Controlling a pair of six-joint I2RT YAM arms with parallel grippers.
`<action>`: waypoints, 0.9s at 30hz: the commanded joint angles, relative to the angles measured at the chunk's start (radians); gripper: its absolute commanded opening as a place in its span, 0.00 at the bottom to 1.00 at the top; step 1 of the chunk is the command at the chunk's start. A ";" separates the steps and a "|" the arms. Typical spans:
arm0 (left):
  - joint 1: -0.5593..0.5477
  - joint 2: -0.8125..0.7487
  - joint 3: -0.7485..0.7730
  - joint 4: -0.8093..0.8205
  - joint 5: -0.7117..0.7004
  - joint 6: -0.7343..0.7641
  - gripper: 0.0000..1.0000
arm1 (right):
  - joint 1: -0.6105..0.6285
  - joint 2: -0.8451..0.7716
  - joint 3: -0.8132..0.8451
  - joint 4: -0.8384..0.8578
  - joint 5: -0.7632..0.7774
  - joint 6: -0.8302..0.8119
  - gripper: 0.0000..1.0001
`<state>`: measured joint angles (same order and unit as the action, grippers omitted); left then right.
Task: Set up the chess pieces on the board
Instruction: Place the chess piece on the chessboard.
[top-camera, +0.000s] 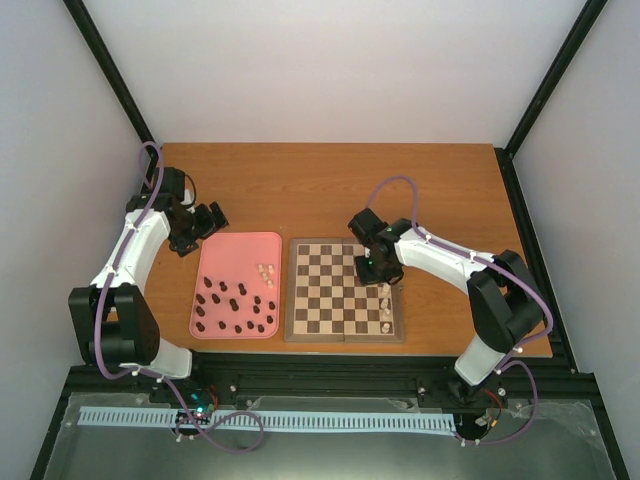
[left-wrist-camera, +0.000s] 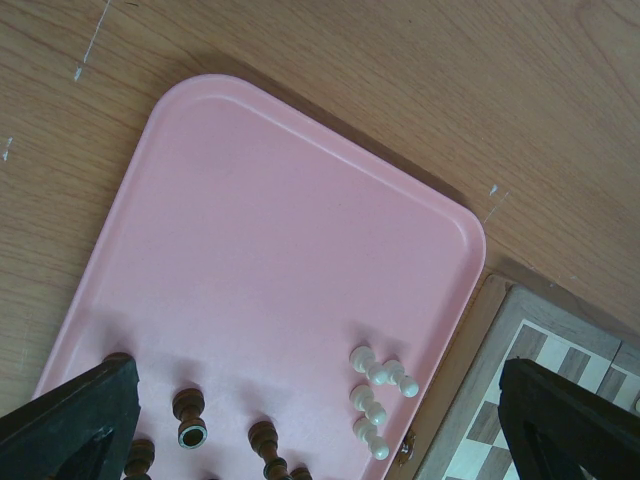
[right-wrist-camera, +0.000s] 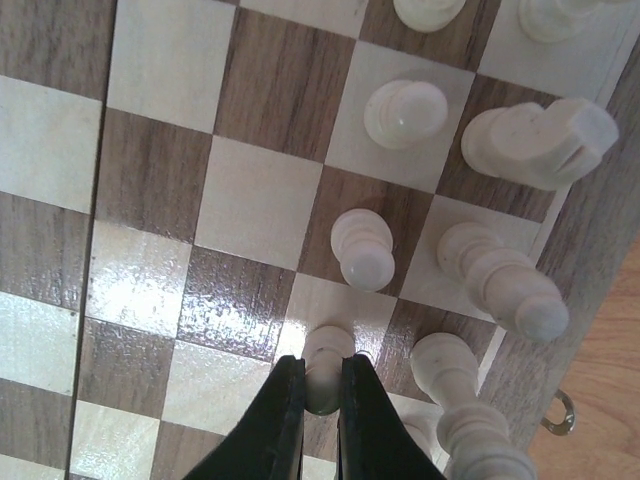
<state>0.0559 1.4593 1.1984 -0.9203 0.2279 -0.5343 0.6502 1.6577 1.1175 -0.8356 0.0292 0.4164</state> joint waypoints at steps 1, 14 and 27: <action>-0.002 0.003 0.003 0.003 -0.005 0.016 1.00 | -0.007 0.009 -0.015 0.004 0.002 0.014 0.04; -0.002 -0.011 -0.008 0.003 -0.002 0.014 1.00 | -0.007 0.010 0.003 0.008 0.001 0.010 0.11; -0.003 -0.021 -0.012 0.004 -0.002 0.013 1.00 | -0.007 0.011 0.019 0.015 0.011 0.016 0.12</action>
<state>0.0559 1.4593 1.1847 -0.9199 0.2283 -0.5343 0.6502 1.6581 1.1099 -0.8337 0.0231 0.4168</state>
